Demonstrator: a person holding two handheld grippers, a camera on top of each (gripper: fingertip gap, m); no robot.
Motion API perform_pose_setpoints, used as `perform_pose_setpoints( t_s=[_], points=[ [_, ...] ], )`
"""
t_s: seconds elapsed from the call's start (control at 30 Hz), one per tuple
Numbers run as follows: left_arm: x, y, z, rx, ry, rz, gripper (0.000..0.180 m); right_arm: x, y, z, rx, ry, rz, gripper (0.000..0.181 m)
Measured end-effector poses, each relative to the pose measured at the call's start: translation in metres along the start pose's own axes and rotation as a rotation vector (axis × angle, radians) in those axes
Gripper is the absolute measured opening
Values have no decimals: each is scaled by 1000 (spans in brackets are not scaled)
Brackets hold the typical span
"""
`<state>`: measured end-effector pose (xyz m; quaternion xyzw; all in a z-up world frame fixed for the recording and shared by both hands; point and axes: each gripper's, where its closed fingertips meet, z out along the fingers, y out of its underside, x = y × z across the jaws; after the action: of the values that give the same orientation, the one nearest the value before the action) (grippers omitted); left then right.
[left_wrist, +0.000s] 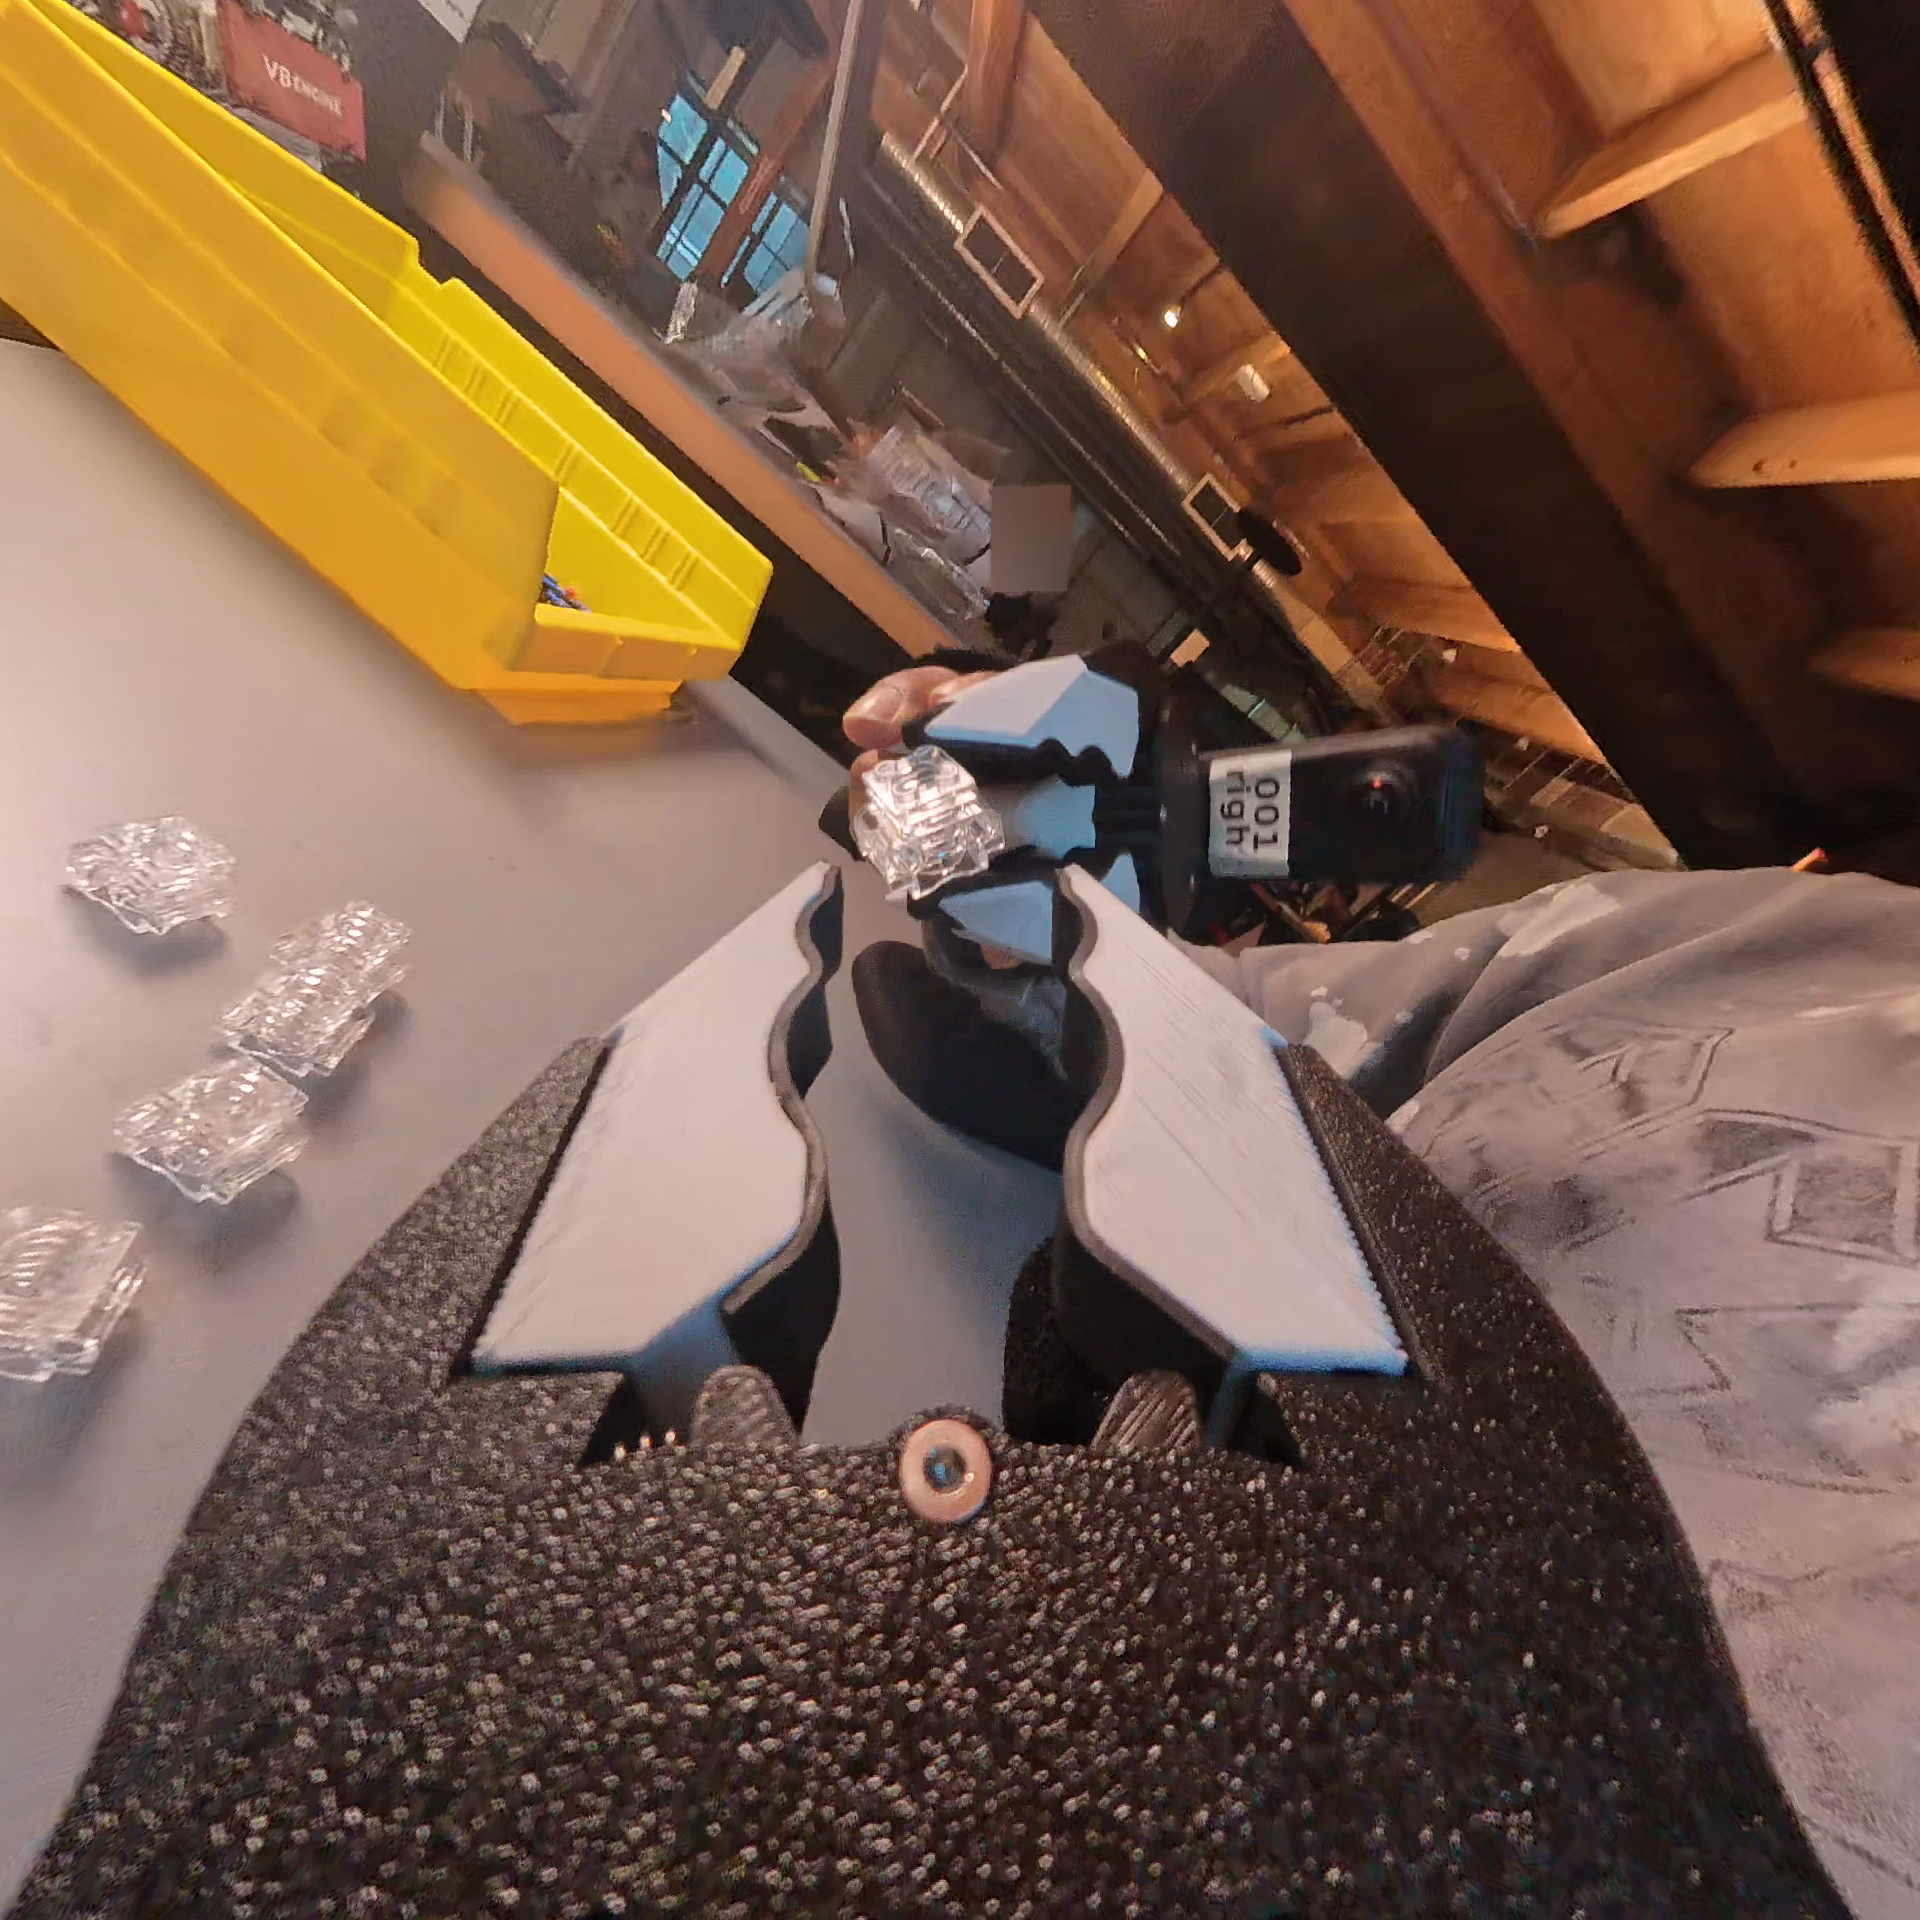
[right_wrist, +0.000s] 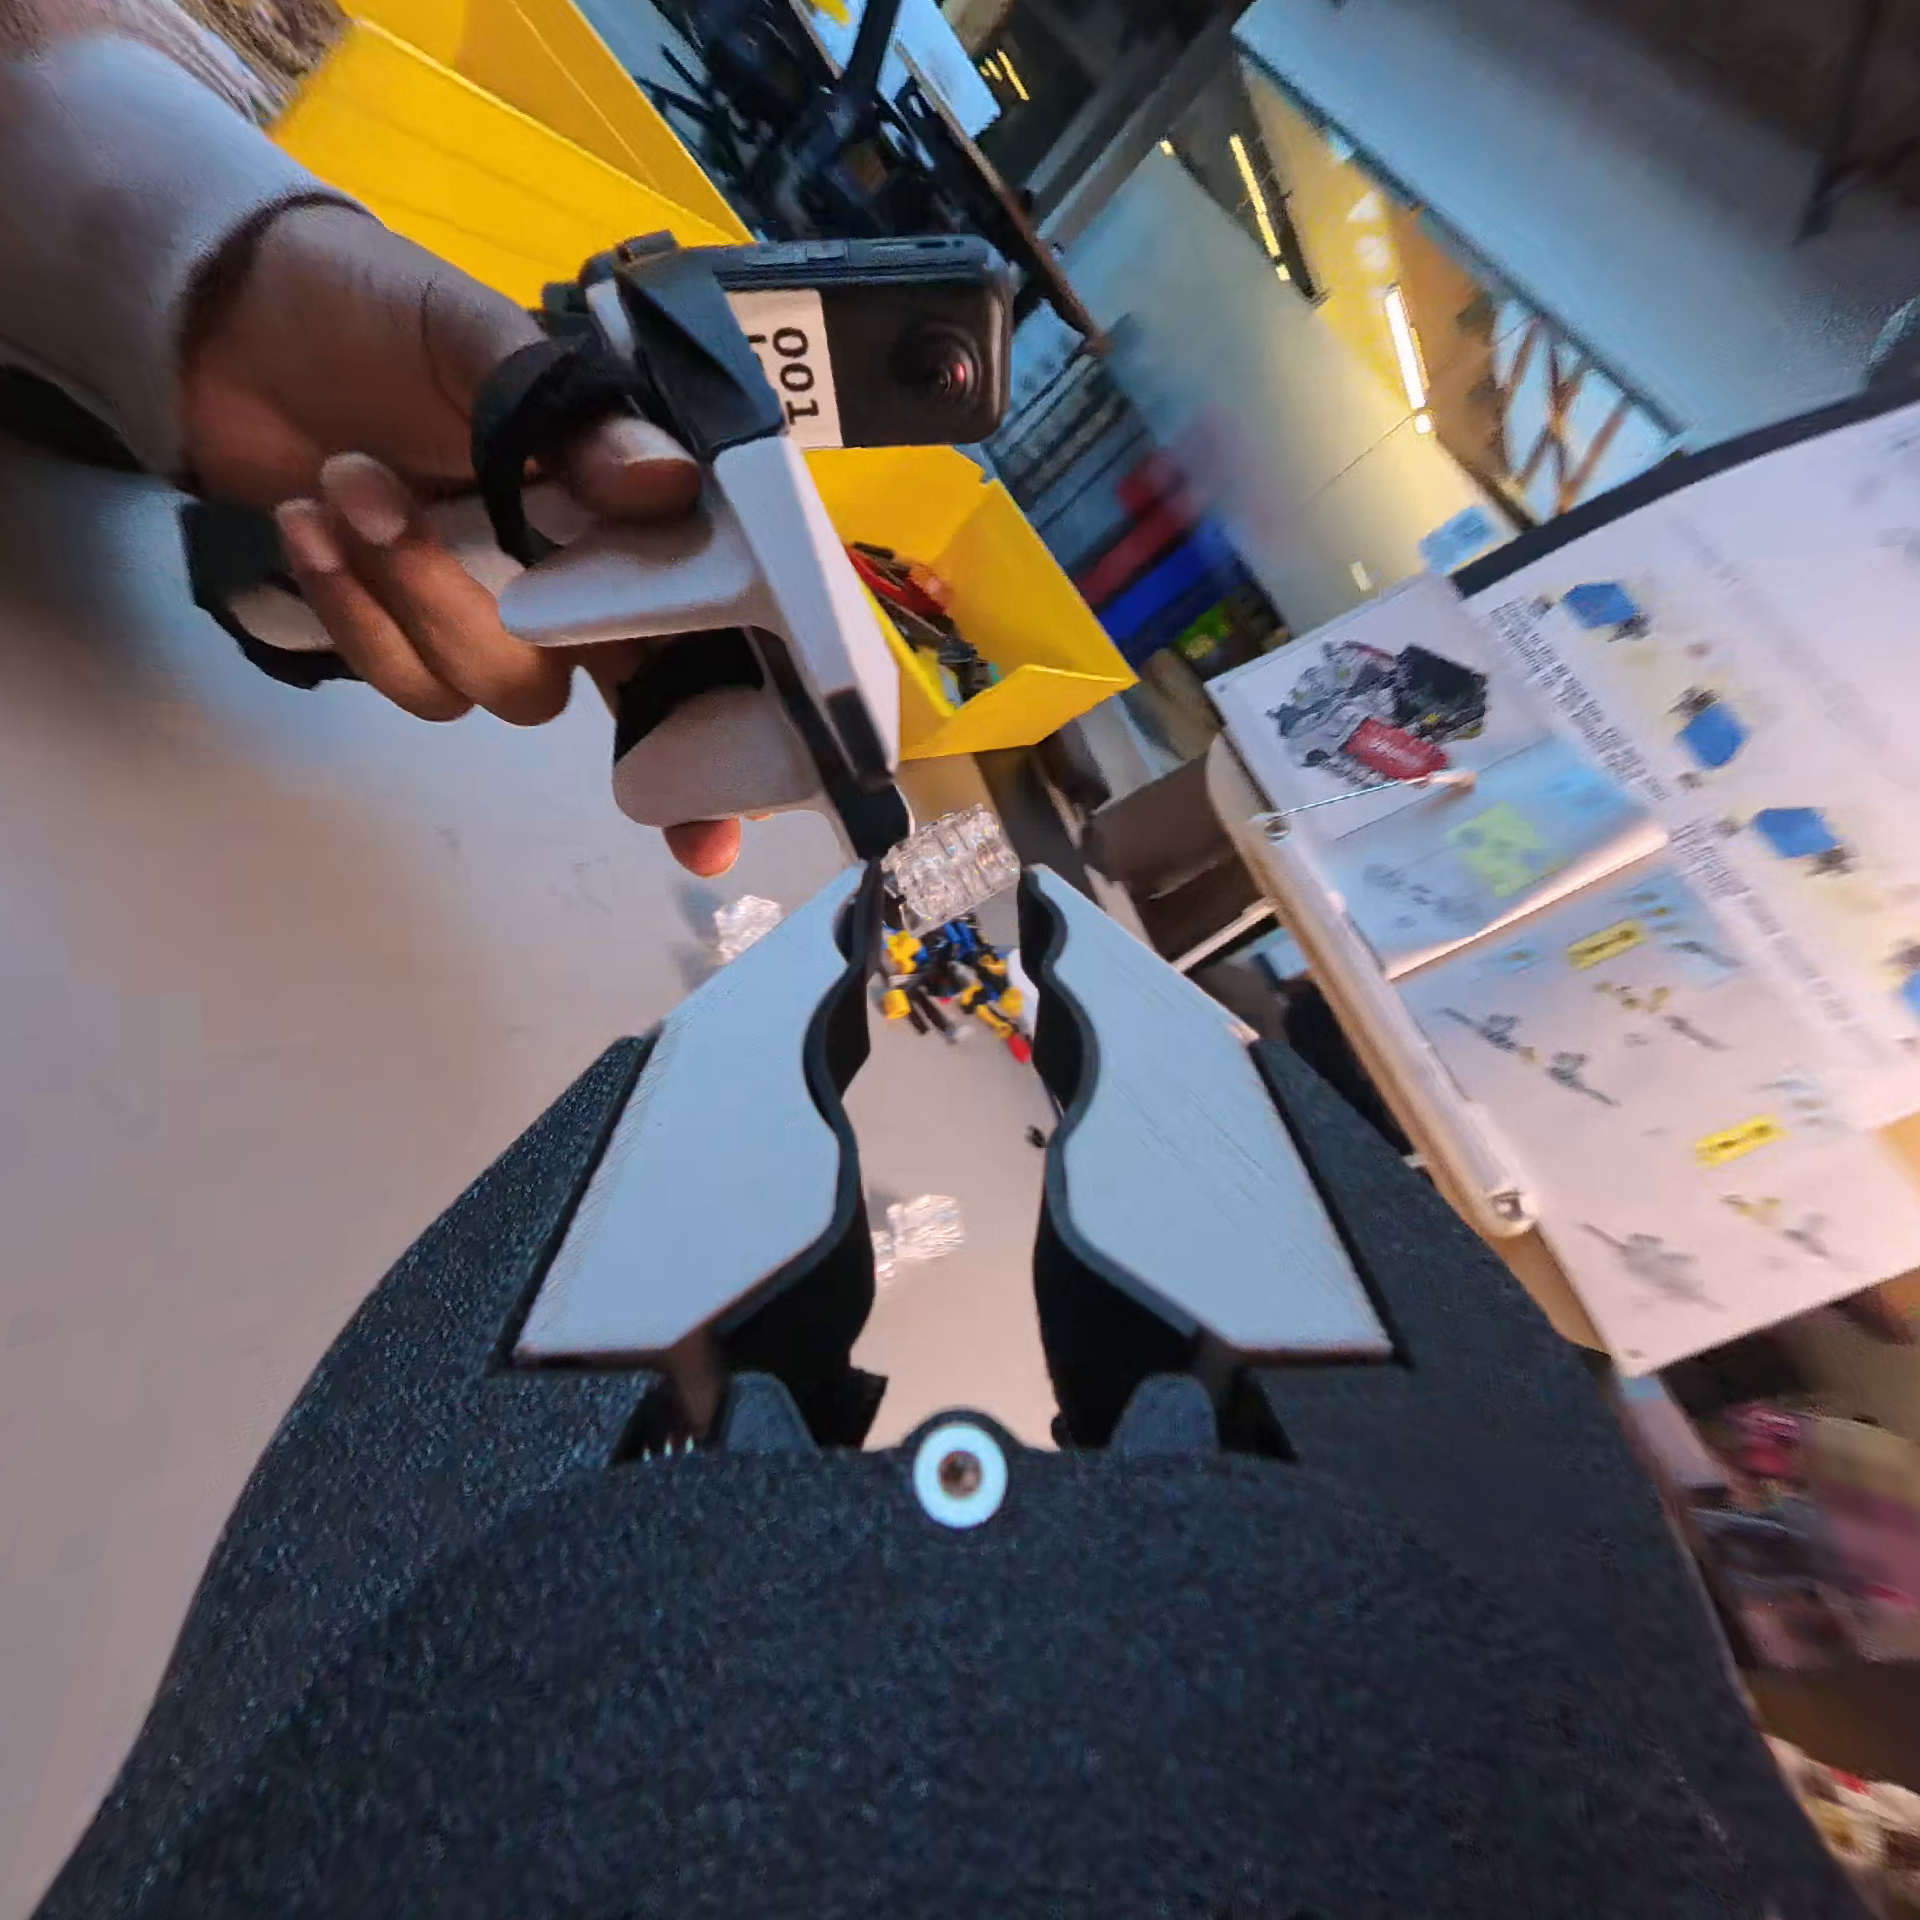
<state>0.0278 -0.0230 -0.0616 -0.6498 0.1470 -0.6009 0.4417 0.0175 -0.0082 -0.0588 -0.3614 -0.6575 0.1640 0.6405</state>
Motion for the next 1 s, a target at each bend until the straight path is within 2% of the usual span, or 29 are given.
perform_pose_setpoints(
  t_s=[0.13, 0.2, 0.33, 0.4, 0.47, 0.57, 0.7, 0.87, 0.97, 1.0],
  points=[
    [-2, 1, 1, 20, -37, 16, 25, -8, -6, 6, -35, 111, -168, 25],
    [-8, 6, -1, -44, -90, 98, 24, -14, -1, 9, -49, 71, -153, 25],
    [-25, 18, -11, -236, -240, 474, 25, -25, 0, -2, -24, -288, 208, 35],
    [-34, 23, -15, -326, -323, 657, 24, -18, 0, -4, -59, -417, 342, 35],
    [-35, 32, -13, -386, -346, 768, 24, -24, 1, -5, -114, -557, 342, 33],
    [-33, 42, -9, -443, -348, 867, 25, -36, 6, -2, -189, -694, 203, 26],
    [-30, 46, -7, -467, -351, 924, 24, -53, 9, 0, -272, -835, 87, 18],
    [-34, 44, -14, -483, -365, 935, 24, -53, 13, 8, -325, -860, -8, 17],
    [-41, 27, -20, -412, -425, 912, 25, -39, 12, 19, -323, -818, -7, 16],
    [-48, 18, -26, -386, -465, 882, 31, -30, 15, 24, -336, -810, 25, 15]
  ],
)
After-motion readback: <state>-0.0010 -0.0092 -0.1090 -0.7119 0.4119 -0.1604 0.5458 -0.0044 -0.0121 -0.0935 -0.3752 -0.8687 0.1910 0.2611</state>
